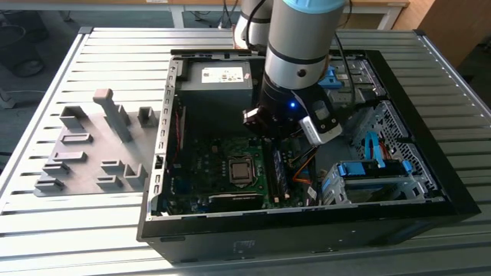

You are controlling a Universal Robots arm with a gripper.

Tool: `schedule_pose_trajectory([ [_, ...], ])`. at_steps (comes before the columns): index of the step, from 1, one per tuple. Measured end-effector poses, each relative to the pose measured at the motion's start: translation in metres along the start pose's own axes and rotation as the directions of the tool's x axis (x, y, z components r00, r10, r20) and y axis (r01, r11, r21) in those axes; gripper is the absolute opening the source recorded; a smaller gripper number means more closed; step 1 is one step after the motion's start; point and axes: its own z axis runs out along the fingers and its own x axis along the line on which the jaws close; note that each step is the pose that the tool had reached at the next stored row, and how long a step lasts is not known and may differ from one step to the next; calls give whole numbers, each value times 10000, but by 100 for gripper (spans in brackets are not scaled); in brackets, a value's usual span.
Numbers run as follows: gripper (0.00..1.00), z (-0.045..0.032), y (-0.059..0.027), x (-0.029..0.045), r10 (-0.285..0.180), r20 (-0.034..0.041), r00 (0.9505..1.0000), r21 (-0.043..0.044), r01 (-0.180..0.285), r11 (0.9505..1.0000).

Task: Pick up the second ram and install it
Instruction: 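Insert the second ram into the second slot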

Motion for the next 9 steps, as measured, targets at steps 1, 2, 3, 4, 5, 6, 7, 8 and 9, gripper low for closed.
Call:
schedule_pose_trajectory([
  [1,14,7,-14,0,0,-2,10000,-13,0,10000],
  [2,14,13,-30,-1,0,-8,10000,-24,0,10000],
  [3,14,18,-43,-1,1,-18,10000,-27,-1,10000],
  [4,14,22,-55,-1,0,-29,10000,-27,0,10000],
  [5,14,24,-67,-1,0,-39,10000,-28,0,10000],
  [6,14,25,-76,-2,0,-51,10000,-28,0,10000],
  [7,14,27,-85,-2,0,-63,10000,-30,0,10000],
  [8,14,30,-91,-3,1,-79,10000,-31,-1,10000],
  [9,14,41,-92,-6,1,-105,9999,-38,-1,10000],
])
